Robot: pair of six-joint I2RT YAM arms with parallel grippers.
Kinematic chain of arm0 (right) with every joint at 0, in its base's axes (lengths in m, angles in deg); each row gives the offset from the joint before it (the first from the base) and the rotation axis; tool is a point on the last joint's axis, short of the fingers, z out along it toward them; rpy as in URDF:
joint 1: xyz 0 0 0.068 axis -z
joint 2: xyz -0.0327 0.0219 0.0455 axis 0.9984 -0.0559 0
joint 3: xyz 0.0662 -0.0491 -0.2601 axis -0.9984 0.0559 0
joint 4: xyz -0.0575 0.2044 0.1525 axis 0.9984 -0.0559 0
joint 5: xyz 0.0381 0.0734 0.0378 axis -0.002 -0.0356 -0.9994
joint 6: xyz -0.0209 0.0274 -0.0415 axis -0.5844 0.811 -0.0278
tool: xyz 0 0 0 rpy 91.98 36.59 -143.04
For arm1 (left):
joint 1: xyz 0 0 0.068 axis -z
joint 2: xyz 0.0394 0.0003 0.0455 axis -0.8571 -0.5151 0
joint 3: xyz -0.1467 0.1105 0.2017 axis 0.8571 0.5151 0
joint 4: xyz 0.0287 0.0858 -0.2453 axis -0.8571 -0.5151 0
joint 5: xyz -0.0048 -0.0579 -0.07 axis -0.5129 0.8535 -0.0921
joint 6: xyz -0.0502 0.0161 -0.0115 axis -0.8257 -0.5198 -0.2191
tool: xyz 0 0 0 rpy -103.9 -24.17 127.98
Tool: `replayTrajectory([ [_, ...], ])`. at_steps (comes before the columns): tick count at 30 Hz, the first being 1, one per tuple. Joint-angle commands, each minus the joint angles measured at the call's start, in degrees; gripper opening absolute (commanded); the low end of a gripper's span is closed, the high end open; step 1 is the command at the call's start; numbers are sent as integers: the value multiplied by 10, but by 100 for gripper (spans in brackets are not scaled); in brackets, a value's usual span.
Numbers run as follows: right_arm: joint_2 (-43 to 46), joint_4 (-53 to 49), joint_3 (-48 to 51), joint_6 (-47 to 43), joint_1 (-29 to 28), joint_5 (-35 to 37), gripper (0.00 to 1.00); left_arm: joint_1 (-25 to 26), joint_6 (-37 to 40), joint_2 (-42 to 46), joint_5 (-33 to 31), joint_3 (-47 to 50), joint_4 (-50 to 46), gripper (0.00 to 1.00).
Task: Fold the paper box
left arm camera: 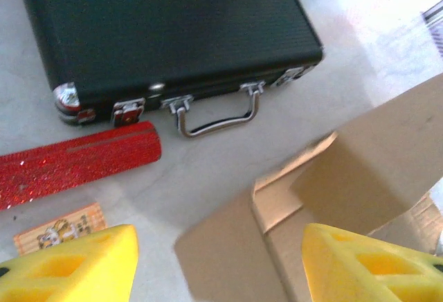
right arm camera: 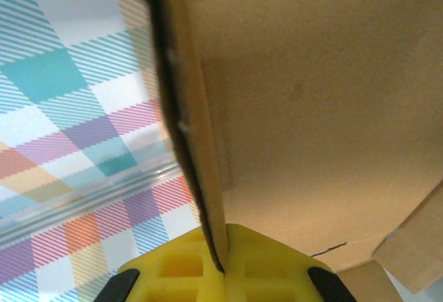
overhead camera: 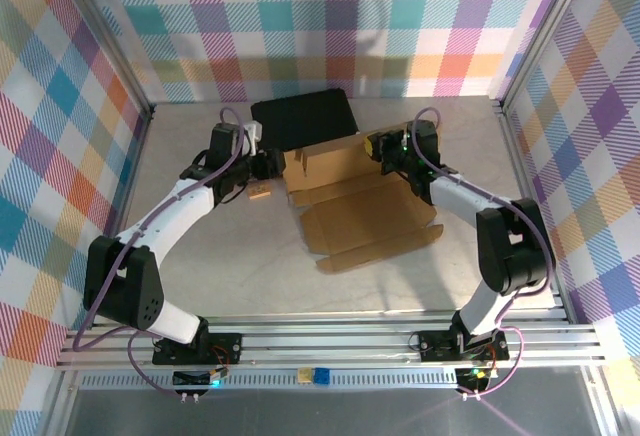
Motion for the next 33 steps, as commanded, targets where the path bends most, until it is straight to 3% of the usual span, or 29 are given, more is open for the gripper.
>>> replayTrajectory([
  [1, -10, 71, 17, -23, 7, -39, 0, -22, -9, 19, 24, 6, 12, 63],
  [5, -8, 86, 30, -32, 16, -55, 0, -57, -29, 34, 86, 23, 35, 62],
  [11, -27, 122, 19, -30, 27, -83, 0, -64, -20, -2, 188, 27, 25, 50],
  [17, -48, 134, -12, -34, 35, -121, 0, -64, -1, -26, 192, 47, 43, 47],
  [24, -55, 131, -18, -33, 41, -126, 0, -66, 13, -69, 137, 36, 39, 39],
  [33, -74, 138, -37, -17, 42, -124, 0, -48, 9, -76, 169, 69, 86, 44],
])
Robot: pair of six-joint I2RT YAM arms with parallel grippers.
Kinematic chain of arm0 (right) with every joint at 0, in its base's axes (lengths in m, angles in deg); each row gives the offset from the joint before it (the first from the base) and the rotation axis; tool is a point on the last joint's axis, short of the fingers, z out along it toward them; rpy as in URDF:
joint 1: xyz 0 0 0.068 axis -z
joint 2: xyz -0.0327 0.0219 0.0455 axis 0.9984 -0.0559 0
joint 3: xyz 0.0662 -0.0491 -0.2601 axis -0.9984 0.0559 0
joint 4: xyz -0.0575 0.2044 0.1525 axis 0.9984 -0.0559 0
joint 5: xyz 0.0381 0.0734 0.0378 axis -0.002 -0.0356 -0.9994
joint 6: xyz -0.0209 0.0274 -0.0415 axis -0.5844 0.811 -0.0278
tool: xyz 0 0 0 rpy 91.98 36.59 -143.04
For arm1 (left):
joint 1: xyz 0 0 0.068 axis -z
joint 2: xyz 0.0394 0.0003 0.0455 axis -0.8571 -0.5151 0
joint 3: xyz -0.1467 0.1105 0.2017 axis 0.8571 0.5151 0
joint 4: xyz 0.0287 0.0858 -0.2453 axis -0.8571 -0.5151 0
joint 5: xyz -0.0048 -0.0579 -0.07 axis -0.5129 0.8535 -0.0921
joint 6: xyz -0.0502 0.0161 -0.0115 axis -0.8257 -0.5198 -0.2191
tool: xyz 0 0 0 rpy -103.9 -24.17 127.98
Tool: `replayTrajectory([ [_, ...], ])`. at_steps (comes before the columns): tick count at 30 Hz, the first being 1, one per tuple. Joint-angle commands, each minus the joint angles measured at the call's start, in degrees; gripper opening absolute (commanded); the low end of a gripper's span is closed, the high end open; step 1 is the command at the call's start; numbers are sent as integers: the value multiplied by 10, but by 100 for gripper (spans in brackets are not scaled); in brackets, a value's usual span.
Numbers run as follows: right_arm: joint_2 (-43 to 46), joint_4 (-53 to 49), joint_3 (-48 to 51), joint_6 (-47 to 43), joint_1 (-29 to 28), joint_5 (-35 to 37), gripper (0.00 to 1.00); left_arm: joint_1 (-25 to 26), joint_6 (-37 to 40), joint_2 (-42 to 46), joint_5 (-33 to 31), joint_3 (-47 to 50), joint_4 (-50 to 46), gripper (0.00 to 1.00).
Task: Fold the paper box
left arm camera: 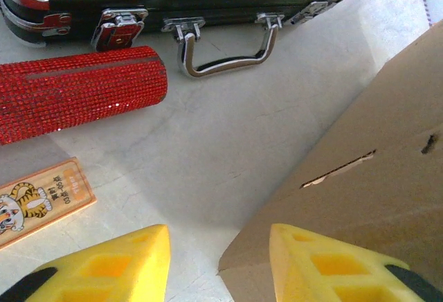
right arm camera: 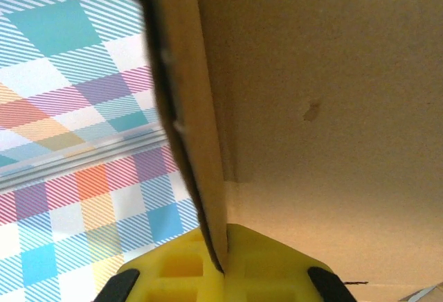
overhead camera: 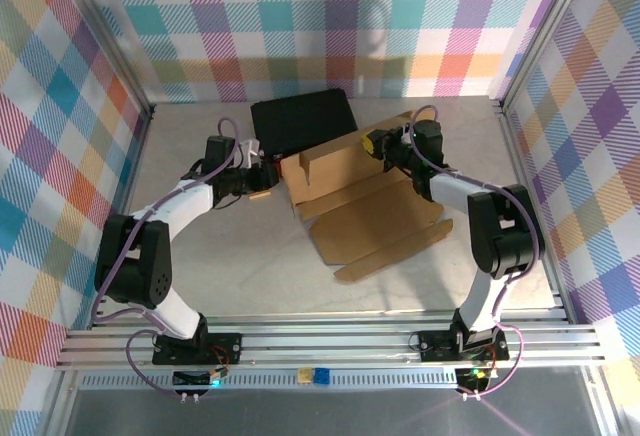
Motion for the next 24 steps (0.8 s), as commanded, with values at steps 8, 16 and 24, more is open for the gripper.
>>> replayTrajectory([
  [8, -20, 39, -30, 14, 3, -7, 0, 54, 10, 14, 17, 24, 54, 46],
  [16, -32, 39, -46, 24, 3, -12, 0, 75, 3, 28, 32, 40, 75, 49],
  [24, -35, 29, -52, 28, 3, -19, 0, 96, 10, 12, 23, 15, 83, 51],
])
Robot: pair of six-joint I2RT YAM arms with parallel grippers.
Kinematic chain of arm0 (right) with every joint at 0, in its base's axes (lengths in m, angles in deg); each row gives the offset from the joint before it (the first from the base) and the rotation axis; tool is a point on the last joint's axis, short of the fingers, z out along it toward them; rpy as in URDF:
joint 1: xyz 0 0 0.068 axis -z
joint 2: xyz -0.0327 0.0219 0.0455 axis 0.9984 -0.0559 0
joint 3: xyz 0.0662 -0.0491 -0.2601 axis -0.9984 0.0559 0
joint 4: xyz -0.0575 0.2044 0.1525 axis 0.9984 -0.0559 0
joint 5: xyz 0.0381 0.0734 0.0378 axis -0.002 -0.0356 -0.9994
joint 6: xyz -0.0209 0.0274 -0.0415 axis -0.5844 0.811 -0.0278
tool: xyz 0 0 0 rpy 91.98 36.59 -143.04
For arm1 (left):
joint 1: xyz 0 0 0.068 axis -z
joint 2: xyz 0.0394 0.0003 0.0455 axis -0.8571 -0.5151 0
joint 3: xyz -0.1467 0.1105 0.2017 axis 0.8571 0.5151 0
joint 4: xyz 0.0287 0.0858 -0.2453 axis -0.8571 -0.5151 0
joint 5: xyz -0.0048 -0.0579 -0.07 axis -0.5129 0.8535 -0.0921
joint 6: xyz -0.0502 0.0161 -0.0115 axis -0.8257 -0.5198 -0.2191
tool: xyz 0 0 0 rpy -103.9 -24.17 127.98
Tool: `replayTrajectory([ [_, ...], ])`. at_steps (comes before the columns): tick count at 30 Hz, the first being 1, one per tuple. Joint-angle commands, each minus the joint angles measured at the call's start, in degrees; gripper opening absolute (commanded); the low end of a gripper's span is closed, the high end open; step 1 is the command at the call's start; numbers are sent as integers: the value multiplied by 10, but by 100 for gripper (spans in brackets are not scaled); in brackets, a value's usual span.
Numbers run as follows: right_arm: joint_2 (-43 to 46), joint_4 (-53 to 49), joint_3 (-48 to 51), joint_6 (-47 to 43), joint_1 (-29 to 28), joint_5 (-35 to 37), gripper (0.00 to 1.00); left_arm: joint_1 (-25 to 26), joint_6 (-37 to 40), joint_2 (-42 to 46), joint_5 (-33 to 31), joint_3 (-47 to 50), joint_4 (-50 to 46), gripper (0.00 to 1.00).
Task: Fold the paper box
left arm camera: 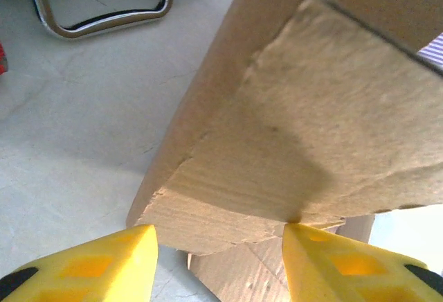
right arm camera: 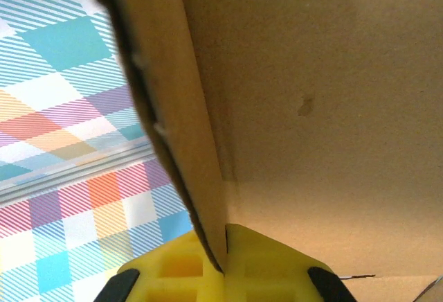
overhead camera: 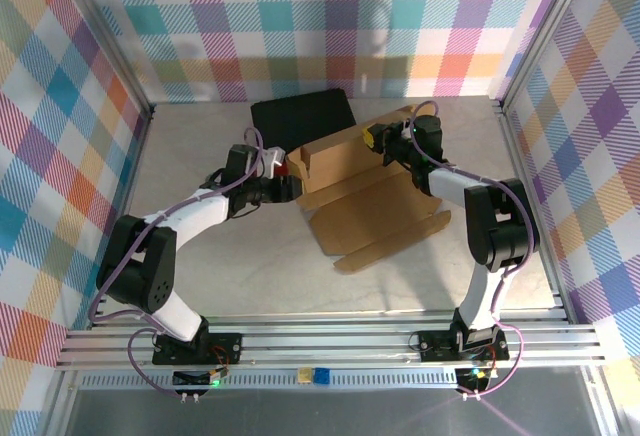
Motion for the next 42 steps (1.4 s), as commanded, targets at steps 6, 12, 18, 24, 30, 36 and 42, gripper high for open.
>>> replayTrajectory([
  [6, -7, 14, -29, 14, 3, -27, 0, 15, 55, -1, -9, -29, 5, 57],
  [12, -12, -27, -54, 11, 15, -59, 0, 12, 133, 28, -31, -44, -75, 62],
  [18, -19, -63, -72, -1, 22, -88, 0, -37, 170, 101, 15, 23, -56, 62],
  [24, -20, -101, -88, -31, 33, -112, 0, -81, 255, 161, 96, 67, -52, 61],
  [30, -23, -115, -97, -38, 37, -128, 0, -92, 270, 94, 127, 80, 54, 62],
  [36, -26, -116, -98, -35, 36, -134, 0, -92, 247, 12, 168, 42, 150, 62],
  [42, -29, -114, -108, -27, 37, -136, 0, -69, 244, -25, 202, 16, 166, 62],
])
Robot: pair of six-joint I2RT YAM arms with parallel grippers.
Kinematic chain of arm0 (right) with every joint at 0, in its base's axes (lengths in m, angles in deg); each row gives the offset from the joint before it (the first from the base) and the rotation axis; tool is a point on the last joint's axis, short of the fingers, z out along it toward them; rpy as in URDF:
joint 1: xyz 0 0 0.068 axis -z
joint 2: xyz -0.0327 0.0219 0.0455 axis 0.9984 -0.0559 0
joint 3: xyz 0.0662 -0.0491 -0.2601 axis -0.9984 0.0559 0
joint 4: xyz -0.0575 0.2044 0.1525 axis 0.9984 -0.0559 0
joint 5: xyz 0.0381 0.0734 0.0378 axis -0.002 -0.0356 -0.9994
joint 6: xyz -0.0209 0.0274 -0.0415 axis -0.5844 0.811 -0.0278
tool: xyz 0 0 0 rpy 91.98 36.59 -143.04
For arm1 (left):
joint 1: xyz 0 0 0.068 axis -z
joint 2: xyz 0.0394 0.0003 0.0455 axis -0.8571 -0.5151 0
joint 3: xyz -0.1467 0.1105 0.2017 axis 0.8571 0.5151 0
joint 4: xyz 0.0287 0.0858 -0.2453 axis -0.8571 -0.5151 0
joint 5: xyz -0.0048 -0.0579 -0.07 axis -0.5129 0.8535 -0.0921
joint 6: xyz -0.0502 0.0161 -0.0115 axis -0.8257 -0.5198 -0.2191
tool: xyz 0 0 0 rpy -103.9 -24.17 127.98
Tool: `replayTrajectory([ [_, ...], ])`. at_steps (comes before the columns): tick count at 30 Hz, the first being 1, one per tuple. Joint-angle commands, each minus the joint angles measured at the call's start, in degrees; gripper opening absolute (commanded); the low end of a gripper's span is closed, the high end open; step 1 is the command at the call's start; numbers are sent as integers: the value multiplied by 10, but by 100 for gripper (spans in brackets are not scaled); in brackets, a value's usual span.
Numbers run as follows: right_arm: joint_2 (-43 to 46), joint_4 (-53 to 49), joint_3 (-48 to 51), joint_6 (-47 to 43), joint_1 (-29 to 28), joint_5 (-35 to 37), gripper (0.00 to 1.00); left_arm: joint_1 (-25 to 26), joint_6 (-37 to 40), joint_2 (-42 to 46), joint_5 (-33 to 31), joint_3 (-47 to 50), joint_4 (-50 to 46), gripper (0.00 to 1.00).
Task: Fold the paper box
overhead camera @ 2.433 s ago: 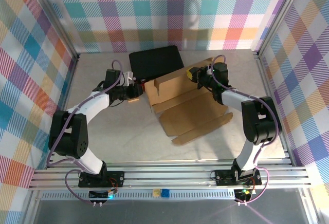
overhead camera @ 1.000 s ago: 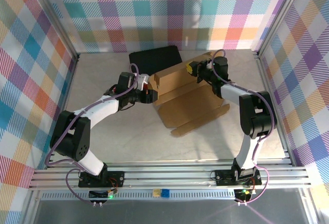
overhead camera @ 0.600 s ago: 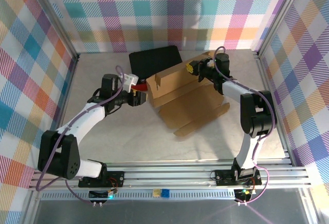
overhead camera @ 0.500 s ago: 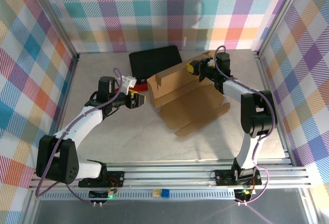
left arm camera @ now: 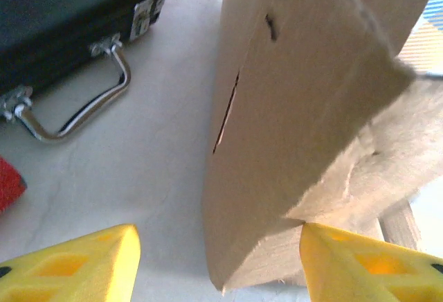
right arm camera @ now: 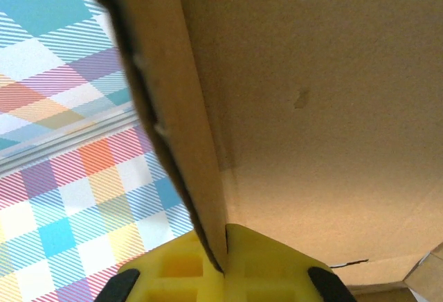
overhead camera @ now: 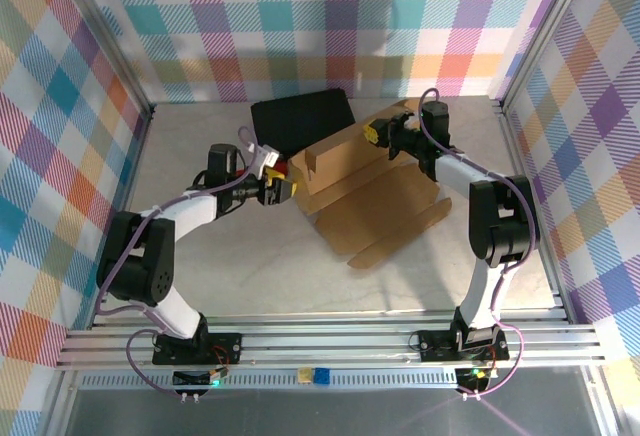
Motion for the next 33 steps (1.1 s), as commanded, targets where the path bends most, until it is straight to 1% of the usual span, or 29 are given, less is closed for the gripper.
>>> replayTrajectory([
  [1, -10, 0, -26, 0, 5, -16, 0, 14, -3, -7, 44, -18, 55, 62],
  [5, -4, -2, -28, 3, 5, -11, 0, 32, -11, -22, 42, -30, 62, 61],
  [9, 6, 11, -15, 12, 5, 7, 0, 40, -39, -32, 20, -29, 90, 58],
  [13, 25, 71, 28, 37, -1, 59, 0, 48, -72, -19, -39, -2, 130, 58],
  [15, 32, 104, 47, 51, -8, 86, 0, 56, -78, -14, -67, 5, 132, 57],
  [19, 40, 151, 71, 63, -29, 133, 0, 71, -77, -15, -97, 4, 129, 56],
  [27, 48, 216, 119, 83, -51, 205, 0, 82, -72, -13, -123, 2, 117, 53],
  [33, 50, 250, 133, 91, -64, 230, 0, 95, -70, -20, -194, 0, 111, 53],
])
